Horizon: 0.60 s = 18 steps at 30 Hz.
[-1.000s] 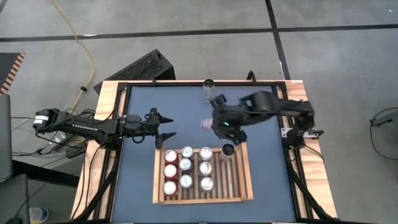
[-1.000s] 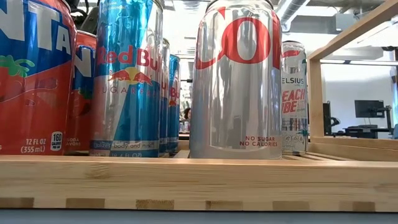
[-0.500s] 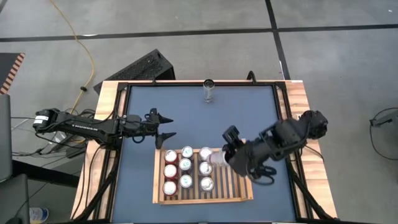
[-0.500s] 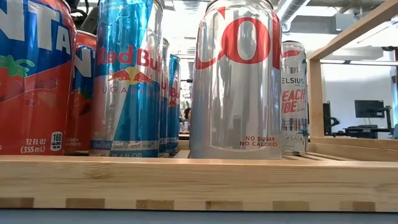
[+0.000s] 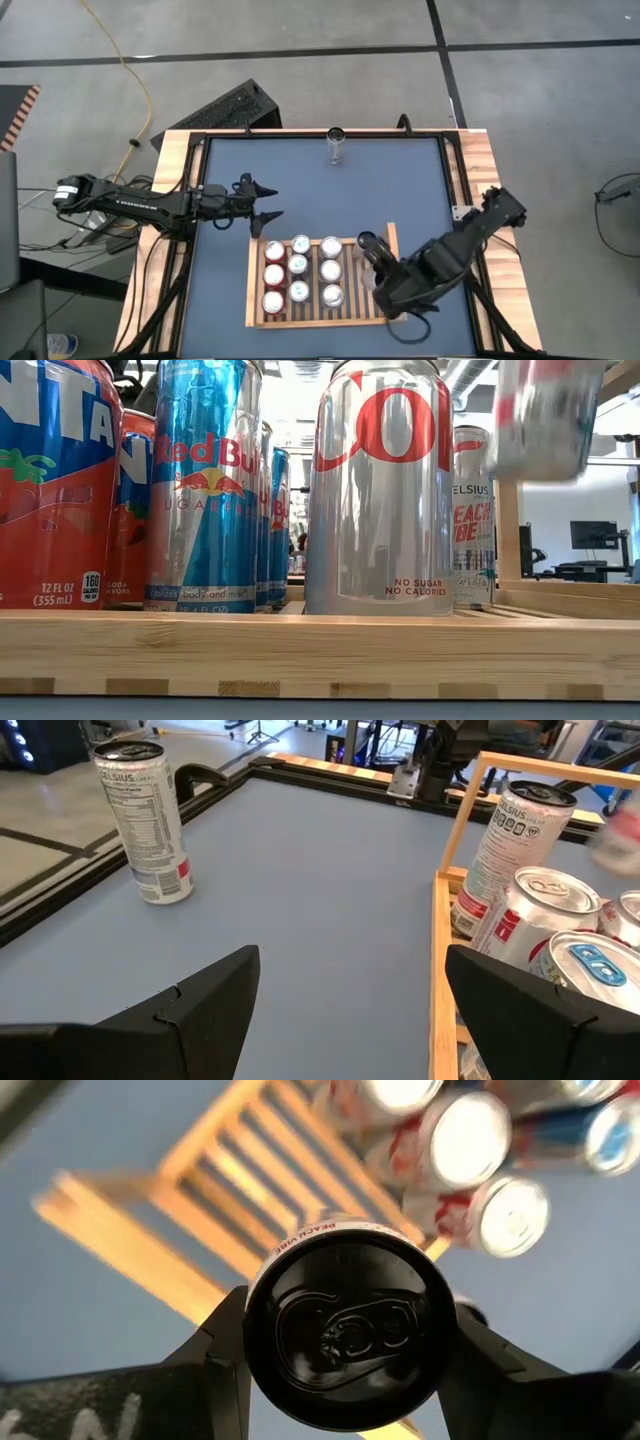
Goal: Place canned beverage on shelf
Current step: Put the white-pink soda can on the shelf aligned with the other white-pink soda can
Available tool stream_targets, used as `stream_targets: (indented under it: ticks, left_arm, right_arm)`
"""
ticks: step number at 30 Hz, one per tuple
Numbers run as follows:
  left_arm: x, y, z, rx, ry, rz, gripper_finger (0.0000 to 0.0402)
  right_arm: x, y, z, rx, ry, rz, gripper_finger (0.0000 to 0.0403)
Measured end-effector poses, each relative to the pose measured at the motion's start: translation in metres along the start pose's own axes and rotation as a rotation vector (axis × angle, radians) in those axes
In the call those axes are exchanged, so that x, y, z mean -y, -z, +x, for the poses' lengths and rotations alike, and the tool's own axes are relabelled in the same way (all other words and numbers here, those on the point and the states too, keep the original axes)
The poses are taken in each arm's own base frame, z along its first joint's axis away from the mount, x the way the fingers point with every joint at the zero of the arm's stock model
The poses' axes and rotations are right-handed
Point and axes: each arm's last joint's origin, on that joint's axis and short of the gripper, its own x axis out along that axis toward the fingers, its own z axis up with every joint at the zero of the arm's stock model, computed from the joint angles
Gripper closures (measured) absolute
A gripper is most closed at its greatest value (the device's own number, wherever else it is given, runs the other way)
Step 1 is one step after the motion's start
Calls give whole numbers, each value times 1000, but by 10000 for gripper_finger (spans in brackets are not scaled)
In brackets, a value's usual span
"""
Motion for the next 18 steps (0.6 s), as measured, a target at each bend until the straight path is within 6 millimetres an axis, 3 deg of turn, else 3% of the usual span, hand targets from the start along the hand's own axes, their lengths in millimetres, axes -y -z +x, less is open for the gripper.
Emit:
stream_targets:
  ticks: [5, 13, 18]
  left_arm:
    - [0, 0, 0, 0, -5, 18, 95]
    - [-1, 1, 0, -6, -27, 21, 95]
    - [-1, 1, 0, -11, -30, 22, 95]
  right_arm:
    - [3, 4, 21, -68, -35, -111, 203]
    - [18, -7, 27, 88, -67, -124, 203]
    - [22, -4, 29, 85, -106, -169, 203]
